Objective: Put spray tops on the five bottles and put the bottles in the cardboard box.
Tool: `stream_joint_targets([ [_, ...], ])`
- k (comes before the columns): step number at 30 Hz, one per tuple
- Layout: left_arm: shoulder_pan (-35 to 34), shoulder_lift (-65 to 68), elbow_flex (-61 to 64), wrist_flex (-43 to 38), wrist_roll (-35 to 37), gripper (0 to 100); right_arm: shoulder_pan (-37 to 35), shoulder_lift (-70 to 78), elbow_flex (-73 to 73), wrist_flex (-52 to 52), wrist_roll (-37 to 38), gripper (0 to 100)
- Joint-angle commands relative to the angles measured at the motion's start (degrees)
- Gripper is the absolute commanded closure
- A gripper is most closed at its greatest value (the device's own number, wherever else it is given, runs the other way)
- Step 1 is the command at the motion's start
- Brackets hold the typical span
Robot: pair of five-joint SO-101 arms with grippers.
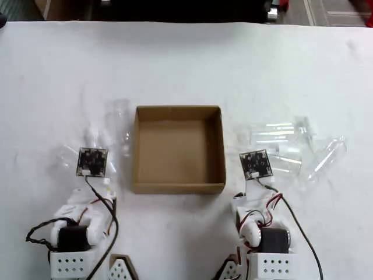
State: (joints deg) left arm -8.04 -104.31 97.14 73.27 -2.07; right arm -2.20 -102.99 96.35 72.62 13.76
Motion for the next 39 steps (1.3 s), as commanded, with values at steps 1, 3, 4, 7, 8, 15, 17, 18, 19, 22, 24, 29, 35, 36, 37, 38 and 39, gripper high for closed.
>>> stream_joint_targets([
  [1,0.4,-0.3,-0.2,0.4,-0.1,98,0.2,-0.2,0.4,0.0,-0.4,98.0],
  [3,0.4,-0.3,-0.2,0.4,-0.1,98,0.2,-0.2,0.4,0.0,-0.4,98.0],
  [4,0.4,-0.3,-0.2,0.4,-0.1,98,0.2,-0.2,0.4,0.0,-0.4,98.0],
  [7,0.4,-0.3,-0.2,0.4,-0.1,98,0.2,-0.2,0.4,0.0,-0.4,98.0],
  [8,0.4,-0.3,-0.2,0.4,-0.1,98,0.2,-0.2,0.4,0.0,-0.4,98.0],
  [15,0.4,-0.3,-0.2,0.4,-0.1,98,0.4,-0.2,0.4,0.0,0.0,97.8],
  [17,0.6,-0.3,-0.2,0.4,-0.1,98,0.5,-0.2,0.4,0.0,-0.2,97.8],
  [18,0.7,-0.3,-0.2,0.4,-0.1,98,0.6,-0.2,0.4,0.0,-0.3,97.8],
  [19,0.7,-0.3,-0.2,0.4,0.0,98,0.6,-0.3,0.4,0.0,-0.4,97.7],
  [22,0.7,-0.3,-0.2,0.4,0.0,98,0.2,-0.3,0.4,-3.8,-0.4,97.7],
  [24,0.7,-0.3,-0.2,0.4,0.1,98,0.2,-0.3,0.4,-8.4,-0.1,97.7],
  [29,0.7,-0.3,-0.2,0.2,0.3,98,0.1,-0.1,0.4,-16.3,0.0,97.7],
  [35,0.7,-0.4,-0.2,-0.2,0.1,98,-7.4,-0.2,0.4,-17.4,-0.2,97.7],
  [36,0.7,-0.4,-0.2,-1.9,0.0,98,-8.7,-0.2,0.4,-18.6,-0.3,97.7],
  [37,0.3,-0.4,-0.2,-5.0,-0.1,98,-9.5,-0.2,0.4,-20.9,-0.4,97.7],
  [38,0.3,-0.4,-0.2,-8.9,-0.1,98,-10.1,-0.2,0.4,-23.8,-0.4,97.7],
  [39,0.3,-0.4,-0.2,-12.9,-0.1,98,-10.3,-0.3,0.4,-27.1,-0.4,97.7],
])
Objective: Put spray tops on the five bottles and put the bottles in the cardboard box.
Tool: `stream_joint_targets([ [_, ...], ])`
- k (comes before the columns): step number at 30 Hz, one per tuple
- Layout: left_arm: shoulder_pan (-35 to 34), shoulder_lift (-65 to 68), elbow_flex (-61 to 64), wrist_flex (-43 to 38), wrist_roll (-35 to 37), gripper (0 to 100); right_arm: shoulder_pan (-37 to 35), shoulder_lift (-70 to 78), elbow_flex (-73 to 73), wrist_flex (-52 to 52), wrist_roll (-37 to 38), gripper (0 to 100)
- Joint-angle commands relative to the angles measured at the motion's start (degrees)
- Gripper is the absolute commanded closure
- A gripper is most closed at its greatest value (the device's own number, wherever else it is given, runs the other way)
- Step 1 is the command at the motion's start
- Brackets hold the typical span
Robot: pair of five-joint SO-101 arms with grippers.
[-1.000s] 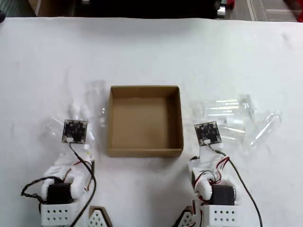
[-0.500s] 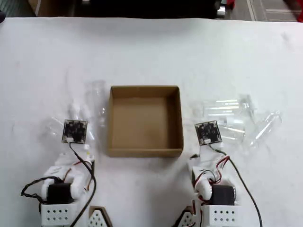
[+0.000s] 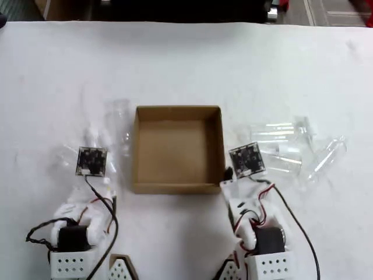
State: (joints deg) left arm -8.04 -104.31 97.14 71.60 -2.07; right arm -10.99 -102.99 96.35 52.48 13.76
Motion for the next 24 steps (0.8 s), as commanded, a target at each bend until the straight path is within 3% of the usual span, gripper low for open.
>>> stream_joint_targets([
  [1,0.3,-0.4,-0.2,-15.1,-0.1,98,-1.6,-0.3,0.4,-11.0,-0.4,97.7],
  [4,2.0,-0.4,-0.2,-24.1,-0.1,98,-1.9,-0.1,0.4,-22.5,0.0,97.7],
  [8,3.1,-0.4,-0.2,-24.4,-0.7,98,-3.3,-0.1,0.4,-25.2,0.1,97.7],
  [13,0.9,-0.4,-2.0,-24.7,-18.8,98,-0.5,-0.2,0.4,-17.7,0.1,97.7],
  [16,2.2,-0.4,-1.8,-29.4,-28.7,98,1.8,-0.2,0.4,-15.6,0.1,97.7],
  [24,11.4,-0.4,-13.5,-37.6,-24.4,98,3.1,-0.2,0.4,-15.5,0.1,98.1],
])
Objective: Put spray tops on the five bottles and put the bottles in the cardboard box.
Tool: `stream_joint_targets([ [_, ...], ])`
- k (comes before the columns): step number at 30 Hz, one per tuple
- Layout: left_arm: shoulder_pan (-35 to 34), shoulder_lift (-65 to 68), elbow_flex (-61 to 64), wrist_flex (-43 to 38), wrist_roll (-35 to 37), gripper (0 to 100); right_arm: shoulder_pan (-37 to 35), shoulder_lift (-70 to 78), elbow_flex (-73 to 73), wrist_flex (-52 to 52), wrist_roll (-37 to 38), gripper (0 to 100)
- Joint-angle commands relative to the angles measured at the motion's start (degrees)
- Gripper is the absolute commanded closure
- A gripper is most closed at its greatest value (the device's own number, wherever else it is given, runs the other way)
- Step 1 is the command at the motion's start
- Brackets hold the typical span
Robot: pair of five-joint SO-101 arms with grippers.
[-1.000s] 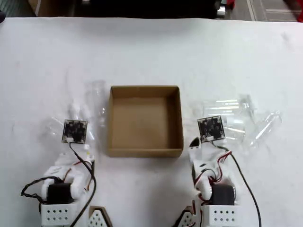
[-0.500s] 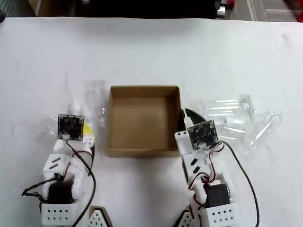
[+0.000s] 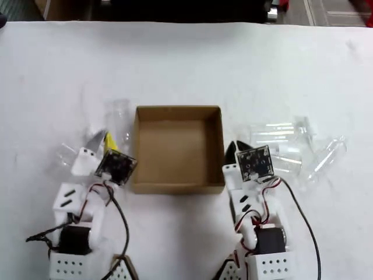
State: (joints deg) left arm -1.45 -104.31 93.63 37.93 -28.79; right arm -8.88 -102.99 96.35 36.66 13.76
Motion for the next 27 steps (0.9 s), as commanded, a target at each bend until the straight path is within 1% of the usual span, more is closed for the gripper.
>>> stream_joint_targets([
  [1,6.1,-0.4,-12.1,-4.4,2.3,98,2.0,-0.2,0.4,0.3,0.1,98.1],
  [5,11.2,0.0,-16.8,-10.0,2.5,98,6.1,-0.2,0.4,0.0,-0.2,98.1],
  [8,12.4,2.2,-17.7,-12.8,2.5,98,6.6,-0.2,0.4,0.0,-0.4,97.9],
  [10,12.4,7.7,-19.3,-12.9,2.9,98,6.5,-0.1,0.4,0.0,-0.2,97.8],
  [12,12.4,16.0,-22.2,-13.2,3.3,98,6.0,-0.1,0.4,0.0,0.0,97.8],
  [14,12.2,25.5,-27.1,-12.8,6.4,98,4.6,-0.1,0.4,0.4,0.0,97.8],
  [16,11.9,34.4,-33.2,-10.8,10.0,98,4.2,-0.1,0.4,0.4,0.0,97.8],
  [18,11.9,42.2,-39.6,-7.0,12.3,98,4.2,0.0,0.4,0.4,0.0,97.8],
  [21,12.4,50.1,-46.9,1.0,13.2,98,4.7,0.0,0.4,1.9,1.1,97.7],
  [23,12.4,53.5,-49.8,6.6,13.0,98,4.8,-0.2,0.4,3.0,5.1,97.7],
  [24,12.4,54.4,-50.5,8.9,13.0,98,4.4,-0.1,0.4,3.0,6.0,97.7],
  [27,12.9,53.7,-50.6,13.5,13.0,98,4.0,-0.1,0.4,2.8,5.9,97.7],
])
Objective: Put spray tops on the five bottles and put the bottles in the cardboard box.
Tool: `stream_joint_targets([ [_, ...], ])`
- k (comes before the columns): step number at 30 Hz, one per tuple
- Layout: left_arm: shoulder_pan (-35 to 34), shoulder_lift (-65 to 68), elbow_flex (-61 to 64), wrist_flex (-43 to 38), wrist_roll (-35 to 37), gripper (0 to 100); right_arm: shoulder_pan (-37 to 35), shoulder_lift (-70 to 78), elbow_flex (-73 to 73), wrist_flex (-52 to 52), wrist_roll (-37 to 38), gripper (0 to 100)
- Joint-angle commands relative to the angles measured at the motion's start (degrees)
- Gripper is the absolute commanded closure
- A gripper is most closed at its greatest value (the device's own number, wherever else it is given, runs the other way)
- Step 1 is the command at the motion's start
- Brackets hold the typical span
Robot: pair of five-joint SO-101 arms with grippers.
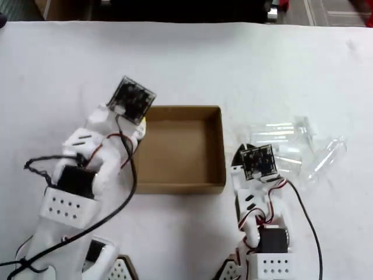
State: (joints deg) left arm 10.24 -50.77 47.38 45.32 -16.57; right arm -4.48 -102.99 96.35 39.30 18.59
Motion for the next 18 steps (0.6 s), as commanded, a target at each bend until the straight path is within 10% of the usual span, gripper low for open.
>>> stream_joint_targets([
  [1,0.8,-0.7,-3.9,7.2,0.7,98,-0.4,-0.1,0.4,0.1,1.1,97.7],
  [10,2.7,-7.2,11.6,-6.9,9.8,98,2.0,-0.2,0.2,-1.1,-0.3,98.2],
  [18,-5.5,-4.6,6.3,-3.2,17.8,98,1.5,0.5,-10.8,9.4,0.0,97.9],
])
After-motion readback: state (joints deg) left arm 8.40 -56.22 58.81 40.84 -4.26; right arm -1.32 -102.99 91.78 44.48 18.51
